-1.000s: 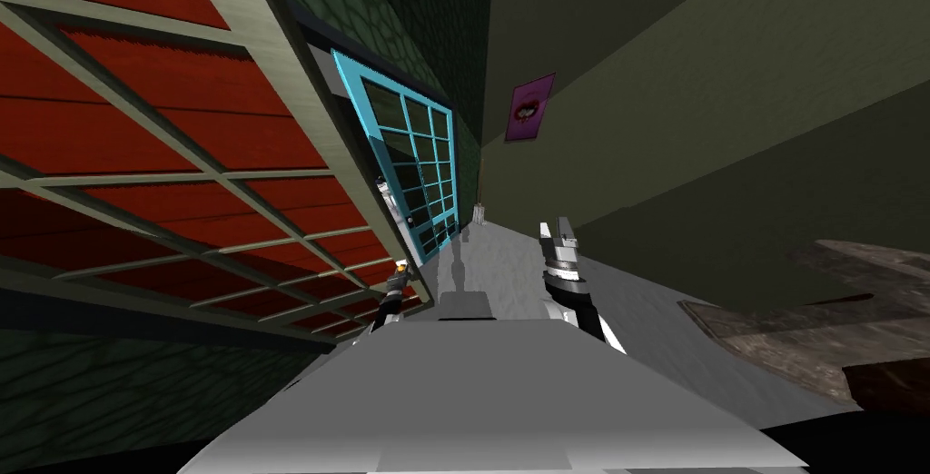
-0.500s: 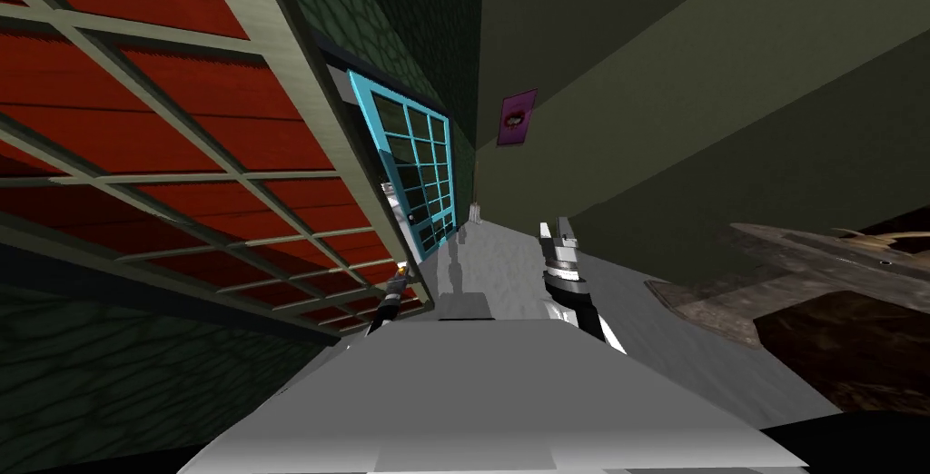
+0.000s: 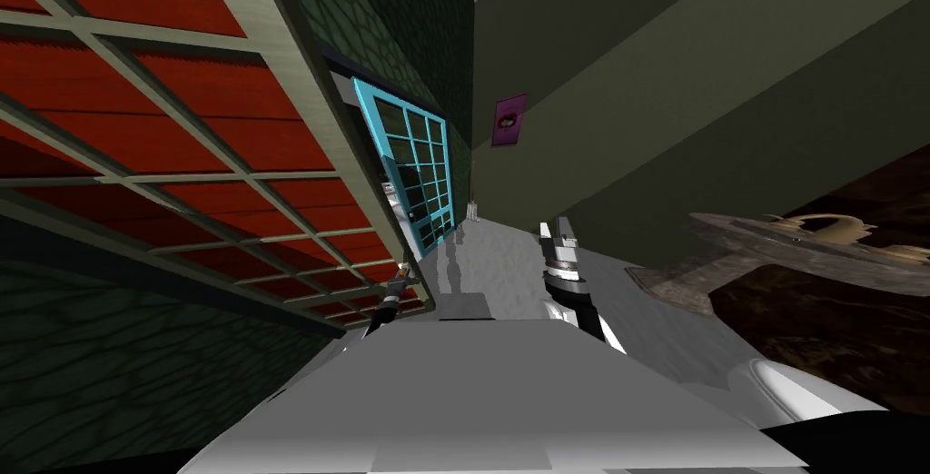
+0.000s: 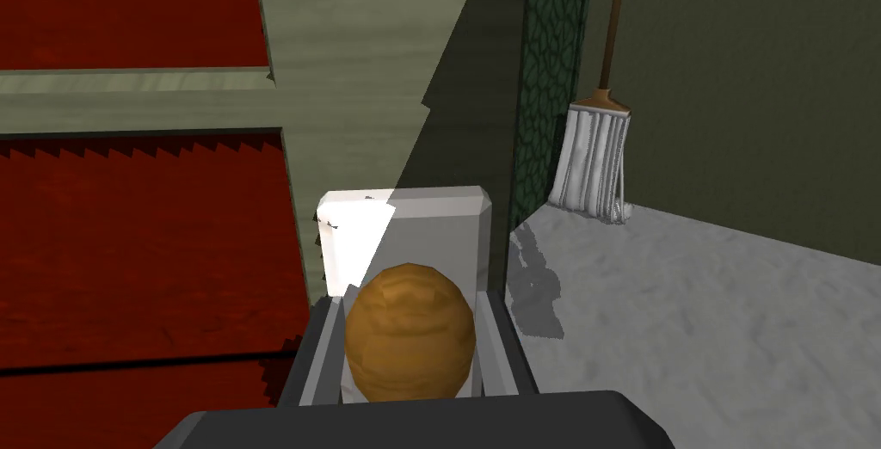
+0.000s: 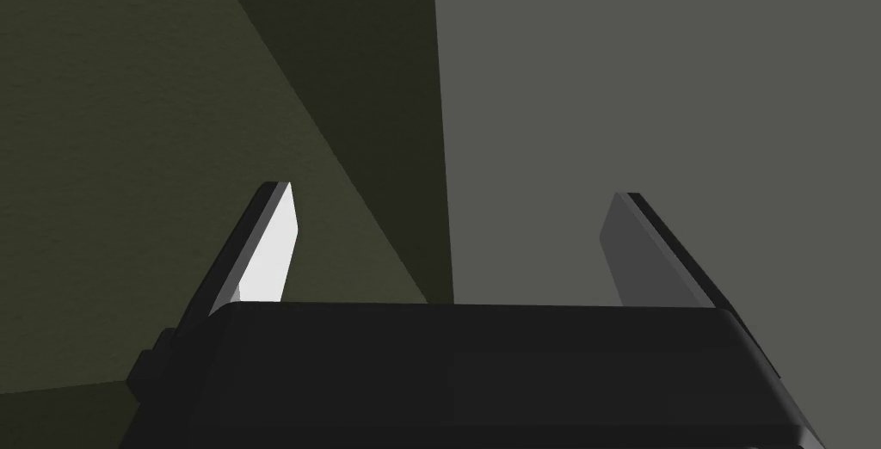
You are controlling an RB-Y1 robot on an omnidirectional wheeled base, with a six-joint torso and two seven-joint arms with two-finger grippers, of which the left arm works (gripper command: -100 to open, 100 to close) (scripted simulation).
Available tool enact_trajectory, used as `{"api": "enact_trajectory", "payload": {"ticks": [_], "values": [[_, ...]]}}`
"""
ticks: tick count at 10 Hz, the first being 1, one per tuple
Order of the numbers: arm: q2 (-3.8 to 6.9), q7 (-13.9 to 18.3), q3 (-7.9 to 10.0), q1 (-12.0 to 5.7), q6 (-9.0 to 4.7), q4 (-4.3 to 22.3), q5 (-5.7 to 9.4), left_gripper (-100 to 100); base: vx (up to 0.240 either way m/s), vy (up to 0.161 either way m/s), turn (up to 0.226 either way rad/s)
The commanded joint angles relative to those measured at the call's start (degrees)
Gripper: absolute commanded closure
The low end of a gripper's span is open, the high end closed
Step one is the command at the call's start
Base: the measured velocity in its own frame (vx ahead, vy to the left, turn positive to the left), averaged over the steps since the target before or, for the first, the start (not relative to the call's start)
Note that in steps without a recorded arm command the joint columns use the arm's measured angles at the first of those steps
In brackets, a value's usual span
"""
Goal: Pull the door open
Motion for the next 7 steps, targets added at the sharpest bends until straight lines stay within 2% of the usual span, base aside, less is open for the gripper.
{"api": "enact_trajectory", "payload": {"ticks": [1,7], "values": [[0.71,1.3,-0.99,0.72,-0.89,-0.2,-0.69,100,-0.200,0.038,-0.083],[3.66,5.6,-4.33,2.86,-4.09,-0.8,-3.06,100,-0.192,0.039,-0.076]]}}
